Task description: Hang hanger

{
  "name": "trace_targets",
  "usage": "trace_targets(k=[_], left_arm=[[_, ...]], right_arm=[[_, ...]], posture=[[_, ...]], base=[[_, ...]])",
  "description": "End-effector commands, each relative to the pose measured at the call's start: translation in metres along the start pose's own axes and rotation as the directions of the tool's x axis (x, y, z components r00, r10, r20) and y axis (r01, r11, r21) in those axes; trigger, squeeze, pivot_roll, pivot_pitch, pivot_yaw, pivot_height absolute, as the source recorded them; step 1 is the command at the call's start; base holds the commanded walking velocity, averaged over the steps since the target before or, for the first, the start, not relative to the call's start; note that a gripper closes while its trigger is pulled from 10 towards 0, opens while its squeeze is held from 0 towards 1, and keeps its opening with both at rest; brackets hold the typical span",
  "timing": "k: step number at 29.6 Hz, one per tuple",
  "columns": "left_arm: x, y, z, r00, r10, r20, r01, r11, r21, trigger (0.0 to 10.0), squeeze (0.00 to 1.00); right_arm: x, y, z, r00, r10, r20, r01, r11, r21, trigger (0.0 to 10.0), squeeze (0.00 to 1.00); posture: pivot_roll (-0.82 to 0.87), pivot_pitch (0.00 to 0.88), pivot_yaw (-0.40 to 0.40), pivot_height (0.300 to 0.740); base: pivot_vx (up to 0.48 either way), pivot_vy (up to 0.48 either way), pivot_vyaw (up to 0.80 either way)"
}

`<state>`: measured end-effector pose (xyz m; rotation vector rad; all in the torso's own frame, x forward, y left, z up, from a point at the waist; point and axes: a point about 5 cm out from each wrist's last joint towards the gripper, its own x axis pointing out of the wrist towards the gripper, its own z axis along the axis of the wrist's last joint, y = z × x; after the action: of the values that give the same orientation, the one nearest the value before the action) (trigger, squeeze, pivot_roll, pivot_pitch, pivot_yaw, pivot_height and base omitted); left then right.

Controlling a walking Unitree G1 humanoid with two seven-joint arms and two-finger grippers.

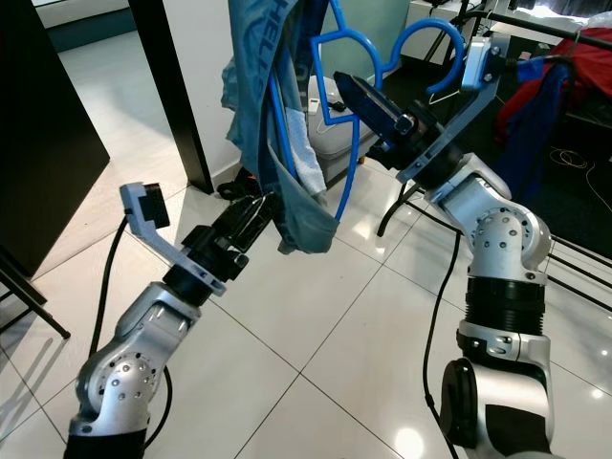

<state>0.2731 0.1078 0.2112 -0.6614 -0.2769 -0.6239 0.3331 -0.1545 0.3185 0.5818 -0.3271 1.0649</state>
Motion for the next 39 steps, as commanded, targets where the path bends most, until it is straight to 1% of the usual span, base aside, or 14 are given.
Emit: trace_targets(k=[1,8,11,14,17,24,25,30,32,39], left_arm=[[-0.002,-0.001,0.000,1.000,-0.006,0.001,0.006,1.000,-0.009,10.0,0.00],[0.002,-0.012,-0.010,0.997,-0.074,-0.013,0.073,0.996,-0.049,10.0,0.00],[0.003,-0.013,-0.011,0.997,-0.079,-0.015,0.078,0.996,-0.052,10.0,0.00],[0.007,-0.016,-0.018,0.995,-0.100,-0.018,0.098,0.993,-0.072,10.0,0.00],[0.009,-0.016,-0.019,0.994,-0.105,-0.018,0.103,0.992,-0.076,10.0,0.00],[0.010,-0.013,-0.021,0.995,-0.103,-0.018,0.102,0.992,-0.071,10.0,0.00],[0.009,-0.011,-0.021,0.995,-0.094,-0.023,0.093,0.994,-0.053,10.0,0.00],[0.008,-0.005,-0.019,0.997,-0.075,-0.017,0.074,0.997,-0.037,10.0,0.00],[0.007,-0.001,-0.014,0.998,-0.066,-0.009,0.065,0.998,-0.024,10.0,0.00],[0.005,0.003,-0.009,0.998,-0.058,0.004,0.058,0.998,-0.011,10.0,0.00]], right_arm=[[0.001,0.005,0.004,1.000,0.025,0.005,-0.025,1.000,-0.017,10.0,0.00],[0.002,0.005,0.003,1.000,0.030,0.003,-0.030,0.999,-0.016,10.0,0.00],[0.002,0.006,0.003,1.000,0.030,0.002,-0.030,0.999,-0.016,10.0,0.00],[0.003,0.006,0.004,0.999,0.036,0.003,-0.036,0.999,-0.016,10.0,0.00],[0.003,0.007,0.004,0.999,0.038,0.003,-0.038,0.999,-0.015,10.0,0.00],[0.003,0.012,0.001,0.998,0.065,-0.005,-0.065,0.998,0.005,10.0,0.00],[0.003,0.016,0.000,0.996,0.090,-0.016,-0.089,0.996,0.011,10.0,0.00],[0.001,0.017,0.002,0.995,0.099,-0.021,-0.099,0.995,0.009,10.0,0.00],[0.000,0.018,0.004,0.995,0.102,-0.024,-0.101,0.995,0.006,10.0,0.00],[-0.002,0.018,0.005,0.995,0.095,-0.030,-0.095,0.995,-0.003,10.0,0.00]], posture=[[-0.07,0.089,-0.041,0.740],[-0.08,0.084,-0.043,0.740],[-0.08,0.084,-0.043,0.740],[-0.09,0.082,-0.041,0.740],[-0.09,0.082,-0.042,0.740],[-0.10,0.080,-0.043,0.740],[-0.10,0.081,-0.043,0.740],[-0.10,0.081,-0.045,0.740],[-0.10,0.084,-0.045,0.740],[-0.10,0.084,-0.045,0.740]], base=[[0.000,0.000,0.00],[0.000,0.000,0.00],[0.000,0.000,0.00],[0.000,0.000,0.00],[0.000,0.000,0.00],[0.000,0.000,0.00],[0.000,0.000,0.00],[0.000,0.000,0.00],[0.000,0.000,0.00],[0.000,0.000,0.00]])
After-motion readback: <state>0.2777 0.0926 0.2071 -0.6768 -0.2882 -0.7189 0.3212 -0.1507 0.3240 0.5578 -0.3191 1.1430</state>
